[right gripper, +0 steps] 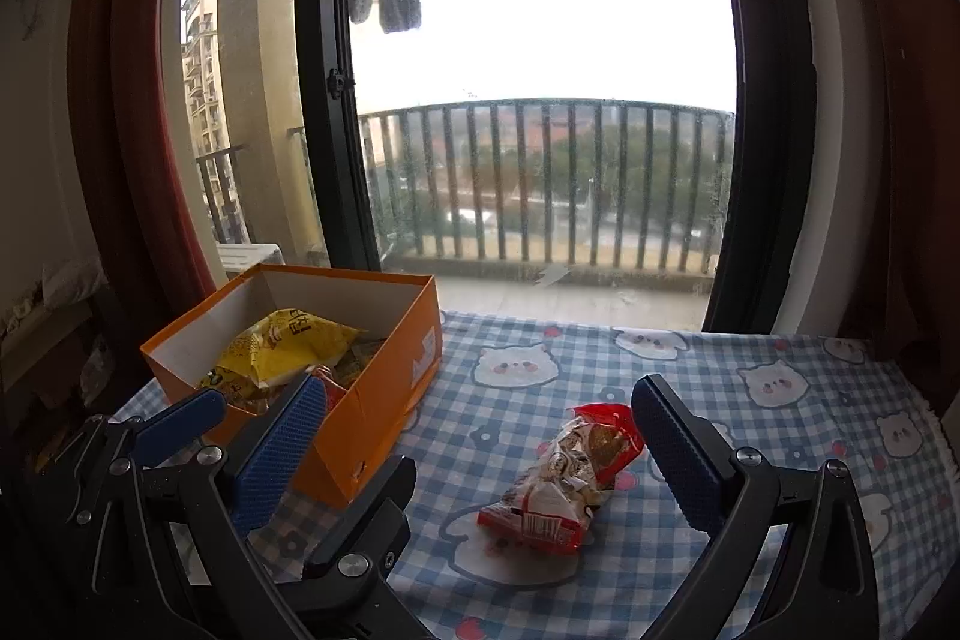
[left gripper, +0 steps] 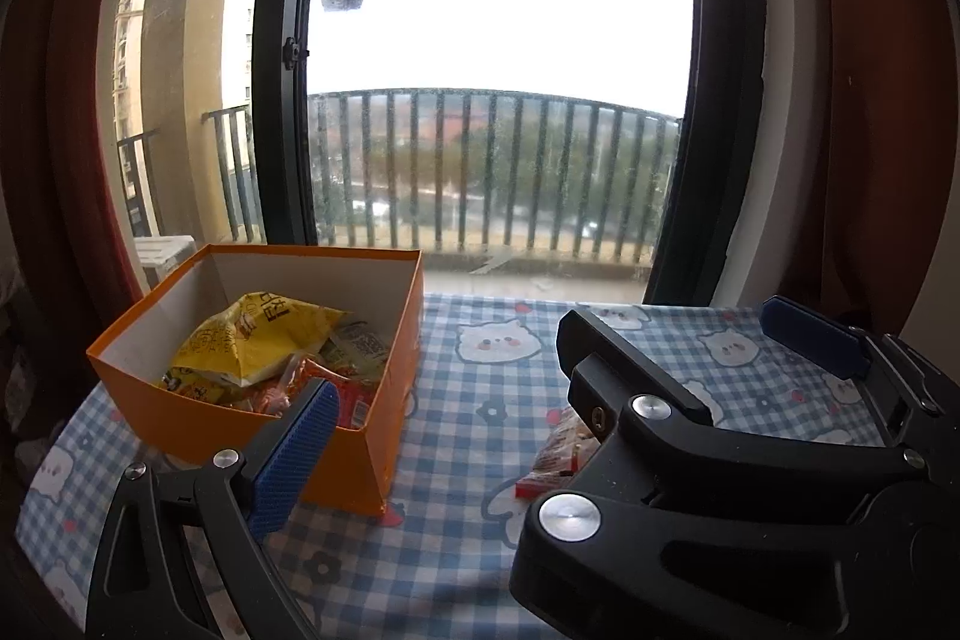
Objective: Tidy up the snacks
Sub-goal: 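Withdraw both tools from the box toward the red-topped cookie bag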
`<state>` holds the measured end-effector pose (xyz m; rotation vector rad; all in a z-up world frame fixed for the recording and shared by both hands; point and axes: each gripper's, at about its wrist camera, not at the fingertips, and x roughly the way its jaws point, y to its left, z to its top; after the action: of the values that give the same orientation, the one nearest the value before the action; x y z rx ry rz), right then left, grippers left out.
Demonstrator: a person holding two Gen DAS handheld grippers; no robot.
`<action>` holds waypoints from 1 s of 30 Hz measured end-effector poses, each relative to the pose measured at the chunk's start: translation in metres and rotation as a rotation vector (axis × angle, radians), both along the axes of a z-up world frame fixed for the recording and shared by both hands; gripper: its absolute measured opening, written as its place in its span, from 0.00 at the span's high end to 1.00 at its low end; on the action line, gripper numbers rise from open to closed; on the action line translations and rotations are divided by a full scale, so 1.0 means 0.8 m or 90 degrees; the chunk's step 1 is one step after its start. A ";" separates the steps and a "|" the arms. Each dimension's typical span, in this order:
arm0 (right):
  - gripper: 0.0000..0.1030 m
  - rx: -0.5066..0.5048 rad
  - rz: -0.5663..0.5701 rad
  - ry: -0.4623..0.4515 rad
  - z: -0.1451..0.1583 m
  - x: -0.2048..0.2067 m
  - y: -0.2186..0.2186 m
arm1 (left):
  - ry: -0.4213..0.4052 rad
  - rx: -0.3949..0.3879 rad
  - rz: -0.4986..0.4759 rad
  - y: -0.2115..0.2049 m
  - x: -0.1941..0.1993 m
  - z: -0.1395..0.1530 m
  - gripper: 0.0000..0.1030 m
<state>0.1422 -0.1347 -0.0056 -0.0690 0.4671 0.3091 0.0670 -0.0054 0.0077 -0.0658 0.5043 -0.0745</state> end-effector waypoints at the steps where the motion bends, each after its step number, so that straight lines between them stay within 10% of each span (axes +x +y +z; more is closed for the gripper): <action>1: 0.00 0.001 -0.007 -0.001 0.001 0.000 -0.007 | 0.000 0.000 -0.005 -0.006 0.001 0.000 0.04; 30: 0.00 0.019 -0.078 0.112 -0.084 0.088 -0.128 | 0.093 0.078 -0.086 -0.131 0.092 -0.072 0.11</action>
<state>0.2128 -0.2371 -0.0728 0.0157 0.6379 0.2031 0.1403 -0.1102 -0.0498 0.0832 0.6587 -0.1710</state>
